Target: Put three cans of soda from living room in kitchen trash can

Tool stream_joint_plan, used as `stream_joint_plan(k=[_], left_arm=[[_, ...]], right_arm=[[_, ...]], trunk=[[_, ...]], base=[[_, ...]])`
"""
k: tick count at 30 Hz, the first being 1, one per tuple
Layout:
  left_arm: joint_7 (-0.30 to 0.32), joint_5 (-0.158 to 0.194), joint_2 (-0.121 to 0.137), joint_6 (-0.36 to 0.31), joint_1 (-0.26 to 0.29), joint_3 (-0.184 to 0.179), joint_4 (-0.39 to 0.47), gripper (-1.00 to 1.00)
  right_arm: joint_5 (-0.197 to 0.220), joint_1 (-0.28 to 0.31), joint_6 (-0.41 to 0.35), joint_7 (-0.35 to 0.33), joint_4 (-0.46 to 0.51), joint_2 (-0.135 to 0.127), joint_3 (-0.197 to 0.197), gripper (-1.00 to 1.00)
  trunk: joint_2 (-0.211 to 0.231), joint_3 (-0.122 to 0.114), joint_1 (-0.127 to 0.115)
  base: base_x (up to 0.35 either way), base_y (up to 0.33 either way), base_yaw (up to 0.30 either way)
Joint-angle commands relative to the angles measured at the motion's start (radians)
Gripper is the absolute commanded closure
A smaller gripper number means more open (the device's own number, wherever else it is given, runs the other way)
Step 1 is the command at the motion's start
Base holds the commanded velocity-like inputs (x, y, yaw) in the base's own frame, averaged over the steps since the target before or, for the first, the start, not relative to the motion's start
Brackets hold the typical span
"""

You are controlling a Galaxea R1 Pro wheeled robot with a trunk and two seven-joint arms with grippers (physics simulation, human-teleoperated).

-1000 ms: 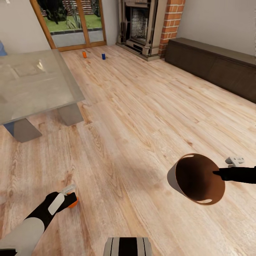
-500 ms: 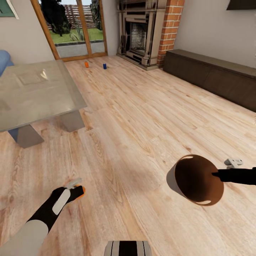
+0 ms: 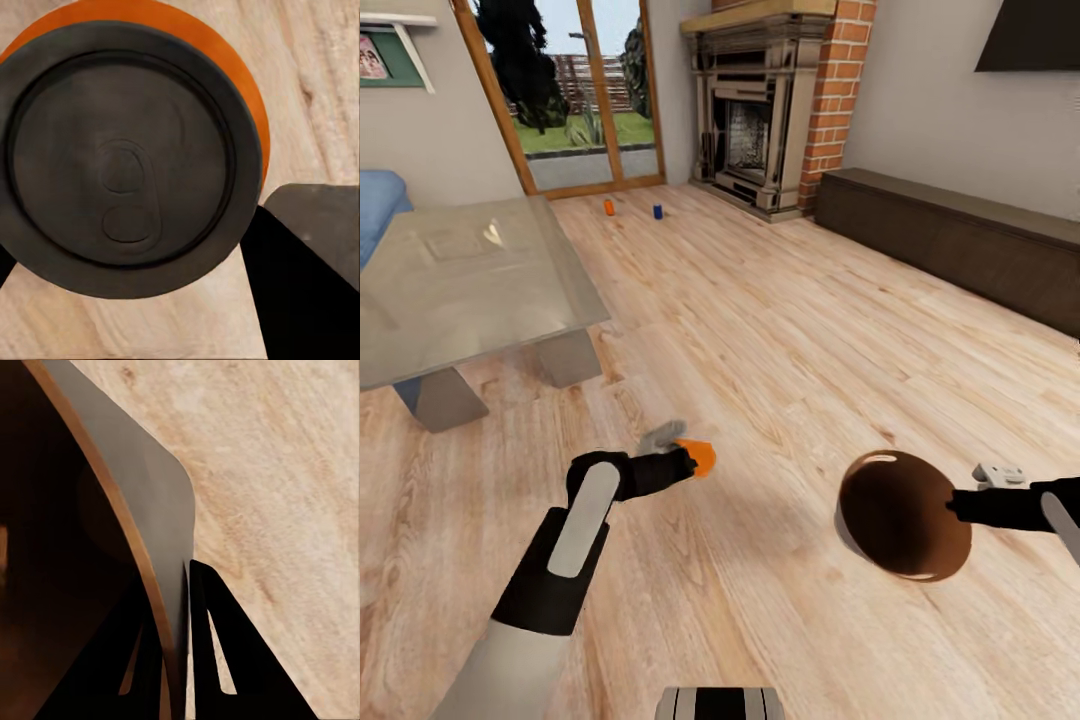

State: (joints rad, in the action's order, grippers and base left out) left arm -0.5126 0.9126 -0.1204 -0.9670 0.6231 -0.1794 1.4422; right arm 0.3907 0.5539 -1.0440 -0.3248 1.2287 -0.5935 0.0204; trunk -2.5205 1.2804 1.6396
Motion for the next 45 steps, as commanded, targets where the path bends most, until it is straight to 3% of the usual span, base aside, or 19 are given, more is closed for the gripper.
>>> stream_joint_plan(k=[1,3,4,8,12,14,20,25,27,28,32,37,39,41,45], left_arm=[[0.000,0.015,0.001,-0.021,0.000,0.001,0.028,1.00],[-0.003,0.141,0.005,-0.050,0.002,0.004,0.078,1.00],[-0.003,0.170,0.006,-0.054,0.003,0.004,0.085,1.00],[-0.004,0.364,0.008,-0.070,0.014,0.004,0.105,1.00],[-0.005,0.466,0.004,-0.074,0.024,-0.006,0.104,1.00],[-0.005,0.482,-0.001,-0.074,0.027,-0.034,0.103,1.00],[-0.010,0.493,-0.014,-0.066,0.077,-0.219,0.096,1.00],[-0.012,0.487,-0.029,-0.064,0.092,-0.291,0.095,1.00],[-0.012,0.487,-0.033,-0.064,0.101,-0.319,0.095,1.00],[-0.012,0.486,-0.036,-0.064,0.108,-0.348,0.095,1.00],[-0.012,0.485,-0.039,-0.064,0.116,-0.391,0.094,1.00],[-0.013,0.477,-0.033,-0.058,0.116,-0.449,0.042,1.00],[-0.016,0.459,-0.029,-0.056,0.112,-0.456,0.007,1.00],[-0.025,0.411,-0.026,-0.055,0.109,-0.461,-0.034,1.00],[-0.030,0.387,-0.026,-0.054,0.108,-0.463,-0.069,1.00]], right_arm=[[0.023,0.004,-0.003,0.006,-0.007,0.006,0.000,1.00],[0.023,0.014,-0.003,0.056,-0.027,0.031,0.000,1.00],[0.023,0.016,-0.003,0.070,-0.031,0.037,0.000,1.00],[0.022,0.022,-0.003,0.159,-0.041,0.098,0.000,1.00],[0.021,0.023,-0.003,0.180,-0.042,0.119,0.000,1.00],[0.021,0.023,-0.003,0.183,-0.042,0.122,0.000,1.00],[0.021,0.023,-0.003,0.196,-0.043,0.131,-0.002,1.00],[0.021,0.023,-0.003,0.202,-0.043,0.136,-0.002,1.00],[0.021,0.023,-0.003,0.206,-0.043,0.148,-0.003,1.00],[0.020,0.023,-0.003,0.217,-0.043,0.168,-0.004,1.00],[0.020,0.022,-0.003,0.239,-0.043,0.193,-0.015,1.00],[0.021,0.020,-0.003,0.246,-0.043,0.202,-0.091,1.00],[0.021,0.020,-0.003,0.246,-0.043,0.203,-0.099,1.00],[0.021,0.020,-0.003,0.246,-0.042,0.203,-0.105,1.00],[0.022,0.020,-0.003,0.246,-0.041,0.203,-0.107,1.00]], trunk=[[0.000,-0.004,0.000],[0.001,-0.012,-0.001],[0.001,-0.016,-0.002],[0.002,-0.031,-0.004],[0.003,-0.047,-0.005],[0.003,-0.054,-0.006],[0.005,-0.077,-0.009],[0.006,-0.097,-0.011],[0.006,-0.105,-0.012],[0.007,-0.108,-0.013],[0.007,-0.124,-0.014],[0.008,-0.128,-0.015],[0.008,-0.128,-0.015],[0.008,-0.128,-0.015],[0.008,-0.128,-0.015]], base=[[0.000,0.000,0.000],[0.000,0.000,0.000],[0.000,0.000,0.000],[0.000,0.000,0.000],[0.000,0.000,0.000],[0.000,0.000,0.000],[0.000,0.000,0.000],[0.000,0.000,0.000],[0.000,0.000,0.000],[0.000,0.000,0.000],[0.000,0.000,0.000],[0.000,0.000,0.000],[0.000,0.000,0.000],[0.000,0.000,0.000],[0.000,0.000,0.000]])
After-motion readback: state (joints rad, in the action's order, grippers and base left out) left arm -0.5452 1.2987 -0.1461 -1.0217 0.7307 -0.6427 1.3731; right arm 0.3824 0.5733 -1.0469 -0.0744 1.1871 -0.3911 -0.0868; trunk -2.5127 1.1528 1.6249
